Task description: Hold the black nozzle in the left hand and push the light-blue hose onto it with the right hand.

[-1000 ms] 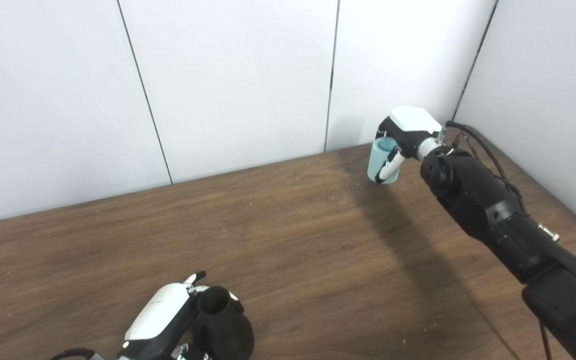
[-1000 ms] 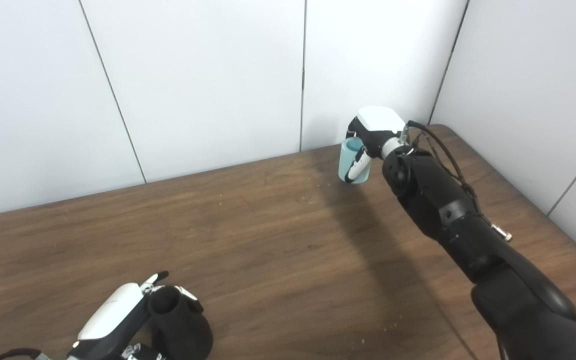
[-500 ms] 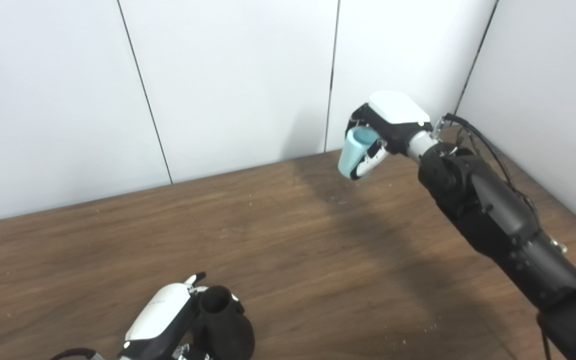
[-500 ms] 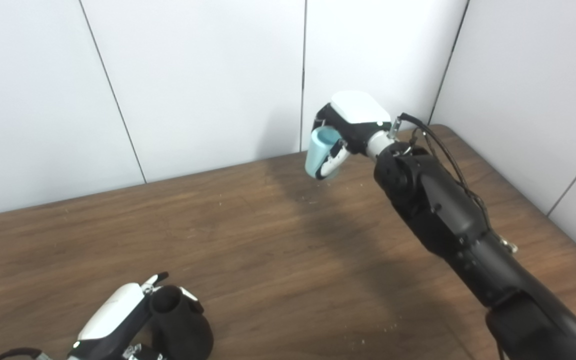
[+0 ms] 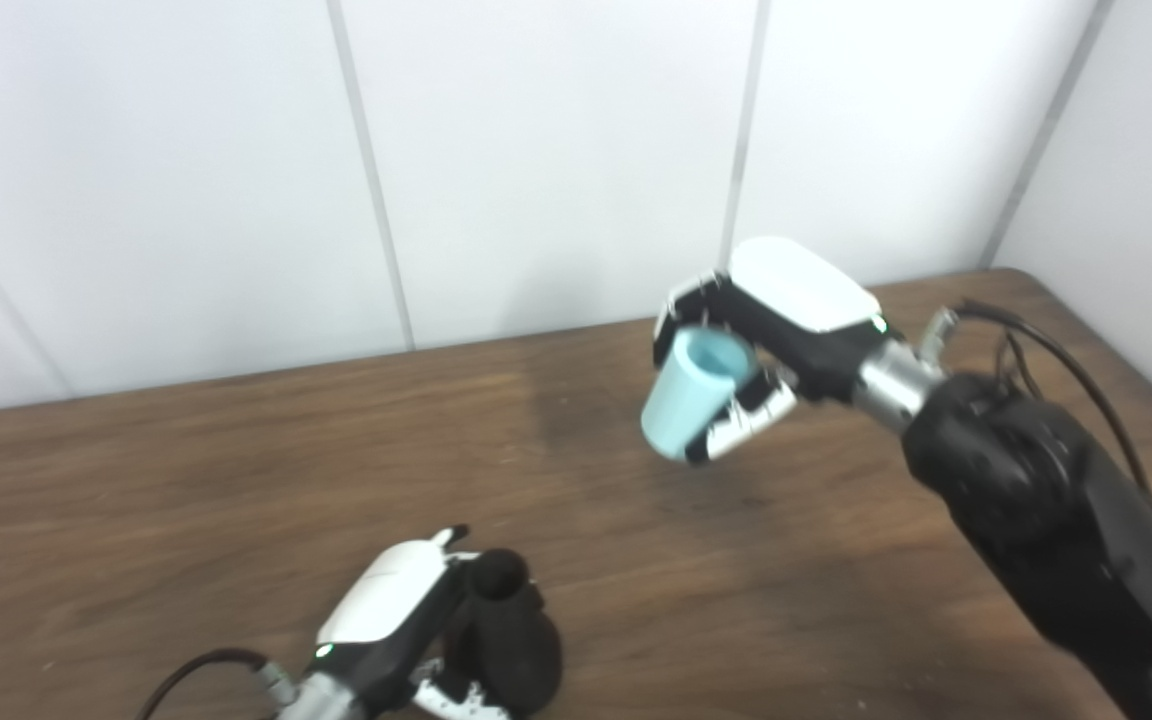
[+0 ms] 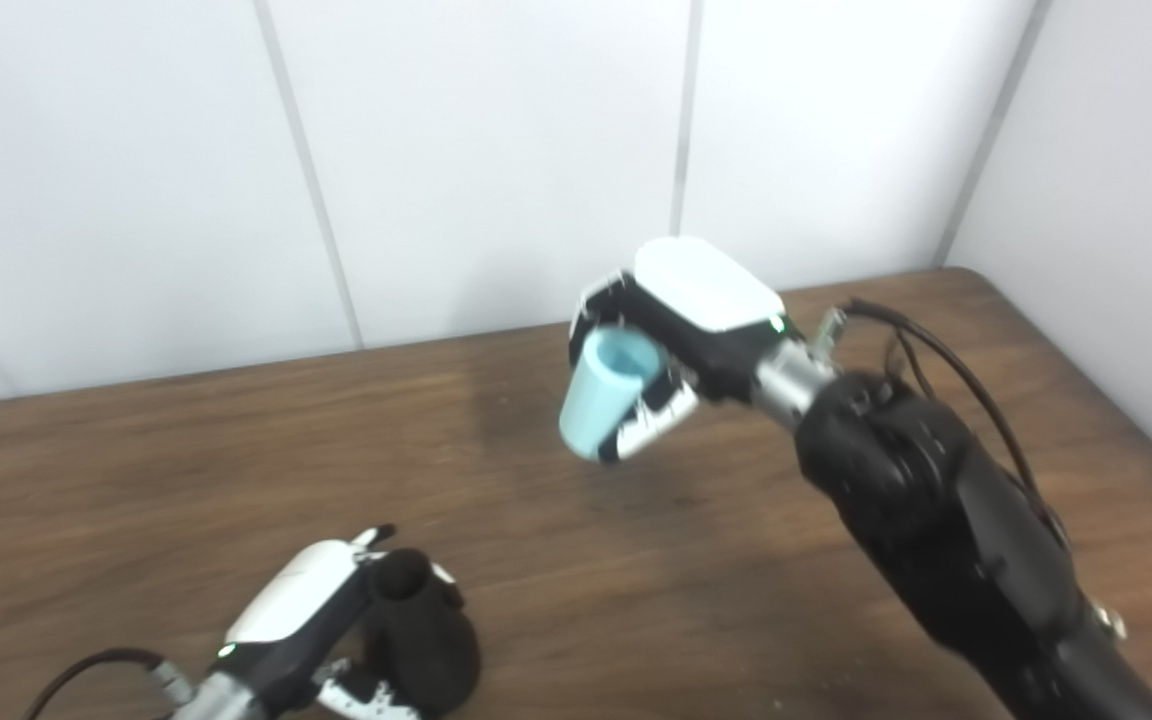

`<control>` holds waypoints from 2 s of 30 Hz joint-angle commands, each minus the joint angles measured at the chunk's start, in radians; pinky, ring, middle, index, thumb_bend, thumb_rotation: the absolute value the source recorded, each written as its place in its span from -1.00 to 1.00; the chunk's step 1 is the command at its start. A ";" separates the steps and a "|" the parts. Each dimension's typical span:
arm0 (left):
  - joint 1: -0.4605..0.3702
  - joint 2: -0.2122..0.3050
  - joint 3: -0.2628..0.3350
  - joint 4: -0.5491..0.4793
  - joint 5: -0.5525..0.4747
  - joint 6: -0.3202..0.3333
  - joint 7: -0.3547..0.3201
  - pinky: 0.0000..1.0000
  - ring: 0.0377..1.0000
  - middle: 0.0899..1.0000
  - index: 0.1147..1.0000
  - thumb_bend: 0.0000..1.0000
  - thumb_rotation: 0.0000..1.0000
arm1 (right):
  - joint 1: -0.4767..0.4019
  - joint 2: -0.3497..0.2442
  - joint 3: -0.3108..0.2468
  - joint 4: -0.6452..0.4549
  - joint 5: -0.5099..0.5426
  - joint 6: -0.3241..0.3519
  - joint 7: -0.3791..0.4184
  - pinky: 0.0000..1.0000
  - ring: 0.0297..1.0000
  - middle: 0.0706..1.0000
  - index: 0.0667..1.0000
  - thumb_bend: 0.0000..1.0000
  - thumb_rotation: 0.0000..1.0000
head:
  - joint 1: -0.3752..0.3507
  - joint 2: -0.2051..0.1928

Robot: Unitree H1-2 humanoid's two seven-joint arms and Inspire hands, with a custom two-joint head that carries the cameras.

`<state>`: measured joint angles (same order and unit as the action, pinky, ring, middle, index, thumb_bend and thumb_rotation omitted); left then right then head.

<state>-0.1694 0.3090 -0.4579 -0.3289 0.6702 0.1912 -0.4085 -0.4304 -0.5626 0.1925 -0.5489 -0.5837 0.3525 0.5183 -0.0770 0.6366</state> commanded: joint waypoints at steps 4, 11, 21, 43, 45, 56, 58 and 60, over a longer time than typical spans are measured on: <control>0.011 0.000 -0.039 0.015 0.020 0.044 -0.077 1.00 0.39 -0.10 -0.19 0.04 -1.00 | 0.006 0.018 -0.026 -0.111 0.013 0.008 0.021 -0.39 -0.20 -0.08 -0.07 0.00 -1.00 | 0.048 0.012; -0.003 -0.006 -0.056 0.017 0.020 0.059 -0.088 1.00 0.37 -0.10 -0.20 0.04 -1.00 | 0.025 0.053 -0.024 -0.153 0.045 -0.011 0.027 -0.39 -0.19 -0.09 -0.08 0.00 -1.00 | 0.079 0.022; -0.016 -0.019 -0.068 0.012 0.027 0.085 -0.103 1.00 0.37 -0.06 -0.23 0.04 -1.00 | 0.031 0.142 -0.022 -0.136 0.044 -0.068 -0.021 -0.41 -0.18 -0.08 -0.04 -0.01 -1.00 | 0.102 0.036; -0.031 -0.031 -0.077 0.011 0.044 0.098 -0.112 1.00 0.35 -0.05 -0.23 0.04 -1.00 | 0.044 0.228 0.021 -0.092 0.042 -0.133 -0.030 -0.38 -0.19 -0.08 -0.05 0.00 -1.00 | 0.118 0.058; -0.032 -0.031 -0.078 0.010 0.046 0.100 -0.112 1.00 0.35 -0.06 -0.23 0.04 -1.00 | 0.042 0.229 0.026 -0.091 0.046 -0.133 -0.024 -0.38 -0.19 -0.09 -0.05 0.00 -1.00 | 0.118 0.059; -0.032 -0.031 -0.079 0.012 0.050 0.093 -0.101 1.00 0.34 -0.07 -0.23 0.04 -1.00 | 0.047 0.226 0.049 -0.094 0.045 -0.117 0.016 -0.36 -0.20 -0.10 -0.06 0.00 -1.00 | 0.118 0.063; -0.033 -0.032 -0.080 0.013 0.052 0.093 -0.100 1.00 0.34 -0.06 -0.24 0.04 -1.00 | 0.048 0.229 0.059 -0.098 0.036 -0.113 0.022 -0.34 -0.20 -0.10 -0.07 0.00 -1.00 | 0.119 0.064; -0.035 -0.033 -0.080 0.012 0.053 0.094 -0.101 1.00 0.34 -0.06 -0.24 0.04 -1.00 | 0.049 0.231 0.067 -0.101 0.030 -0.113 0.025 -0.31 -0.21 -0.10 -0.07 0.00 -1.00 | 0.118 0.065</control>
<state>-0.2185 0.2798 -0.5059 -0.3399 0.7286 0.2744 -0.4485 -0.3633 -0.3351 0.2631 -0.6195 -0.5460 0.2489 0.5471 0.0414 0.7010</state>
